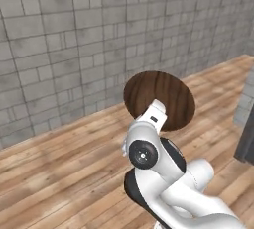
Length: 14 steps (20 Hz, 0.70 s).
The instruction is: Move the bowls from the cabinet to the plates on the dining table.
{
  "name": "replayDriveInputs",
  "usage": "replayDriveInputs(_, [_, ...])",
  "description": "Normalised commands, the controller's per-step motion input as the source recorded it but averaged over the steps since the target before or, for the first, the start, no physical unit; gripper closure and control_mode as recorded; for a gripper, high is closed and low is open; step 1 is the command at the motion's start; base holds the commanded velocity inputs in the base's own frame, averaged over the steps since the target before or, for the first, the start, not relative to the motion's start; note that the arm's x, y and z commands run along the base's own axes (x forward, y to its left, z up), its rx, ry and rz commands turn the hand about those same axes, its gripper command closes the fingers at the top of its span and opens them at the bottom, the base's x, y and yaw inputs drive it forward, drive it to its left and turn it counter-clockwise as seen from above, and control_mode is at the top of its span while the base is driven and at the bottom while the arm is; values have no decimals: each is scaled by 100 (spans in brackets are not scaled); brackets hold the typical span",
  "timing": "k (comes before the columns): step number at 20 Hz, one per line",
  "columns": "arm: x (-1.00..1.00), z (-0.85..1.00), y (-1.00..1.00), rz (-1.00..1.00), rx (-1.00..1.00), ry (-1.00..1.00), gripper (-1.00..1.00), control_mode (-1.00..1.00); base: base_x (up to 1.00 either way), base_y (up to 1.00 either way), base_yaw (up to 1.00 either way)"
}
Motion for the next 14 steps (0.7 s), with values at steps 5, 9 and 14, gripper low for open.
replayDriveInputs(5, [0, 0, 0, 0, 0, 0, 100, 100, 100, -26, -34])
replayDriveInputs(9, [0, 0, 0, 0, 0, 0, 100, 100, 100, -25, -35])
replayDriveInputs(14, [0, 0, 0, 0, 0, 0, 100, 100, 100, -25, -35])
